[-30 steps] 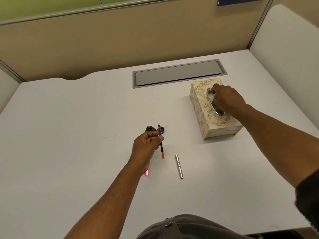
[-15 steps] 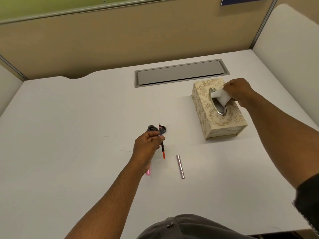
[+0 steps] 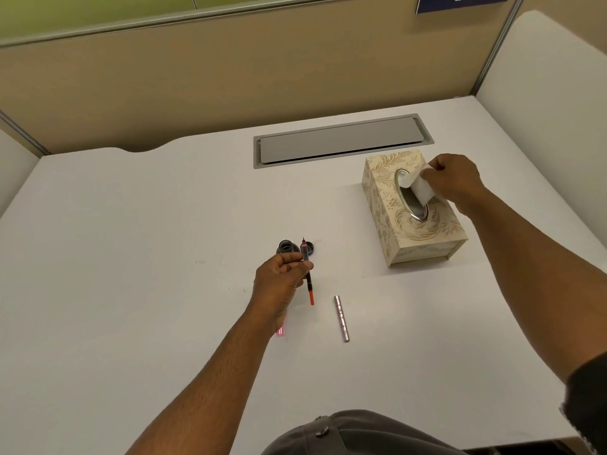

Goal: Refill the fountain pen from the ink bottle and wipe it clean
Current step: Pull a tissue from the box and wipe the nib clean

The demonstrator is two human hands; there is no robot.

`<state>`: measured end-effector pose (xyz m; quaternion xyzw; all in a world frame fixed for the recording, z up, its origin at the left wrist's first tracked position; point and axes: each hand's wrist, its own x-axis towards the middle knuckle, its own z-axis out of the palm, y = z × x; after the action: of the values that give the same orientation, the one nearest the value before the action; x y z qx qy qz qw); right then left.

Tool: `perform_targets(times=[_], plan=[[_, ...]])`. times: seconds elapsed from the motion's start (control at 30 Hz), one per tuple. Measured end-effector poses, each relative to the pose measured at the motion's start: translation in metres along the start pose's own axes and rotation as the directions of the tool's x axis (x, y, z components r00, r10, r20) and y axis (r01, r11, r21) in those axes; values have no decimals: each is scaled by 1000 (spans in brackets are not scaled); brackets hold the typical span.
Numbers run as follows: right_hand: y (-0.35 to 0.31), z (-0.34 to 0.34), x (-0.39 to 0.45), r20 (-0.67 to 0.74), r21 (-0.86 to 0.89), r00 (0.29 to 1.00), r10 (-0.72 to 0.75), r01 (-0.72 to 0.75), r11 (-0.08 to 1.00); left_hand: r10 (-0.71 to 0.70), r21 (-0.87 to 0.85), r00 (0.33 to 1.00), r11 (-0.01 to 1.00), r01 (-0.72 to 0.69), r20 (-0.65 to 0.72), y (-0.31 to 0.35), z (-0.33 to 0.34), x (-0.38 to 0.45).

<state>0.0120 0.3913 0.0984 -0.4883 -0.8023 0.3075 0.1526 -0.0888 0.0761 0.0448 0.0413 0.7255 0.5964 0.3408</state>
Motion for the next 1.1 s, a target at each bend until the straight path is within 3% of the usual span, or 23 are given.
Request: perform_targets(times=[0.23, 0.43, 0.6, 0.7, 0.87, 1.0, 1.1], plan=[[-25, -14, -7, -199, 184, 980, -25, 63, 981, 3, -13, 1000, 1000, -3, -11, 1, -2, -1], [-29, -14, -12, -68, 460, 995, 70, -31, 887, 14, -12, 1000, 1000, -14, -9, 2, -2, -3], [-27, -4, -26, 135, 652, 990, 36, -116, 749, 21, -26, 1000, 999, -22, -9, 4, -5, -4], [-30, 7, -42, 211, 685, 977, -2, -146, 714, 28, -43, 1000, 999, -28, -7, 7, -5, -6], [-30, 34, -66, 190, 726, 982, 3, -143, 673, 32, -62, 999, 998, -33, -4, 9, -6, -9], [-33, 47, -84, 339, 774, 940, -19, -268, 573, 36, -60, 999, 998, -36, -4, 8, -9, -12], [-31, 55, -93, 378, 769, 925, -22, -301, 564, 36, -67, 999, 997, -36, -5, 8, -11, -12]])
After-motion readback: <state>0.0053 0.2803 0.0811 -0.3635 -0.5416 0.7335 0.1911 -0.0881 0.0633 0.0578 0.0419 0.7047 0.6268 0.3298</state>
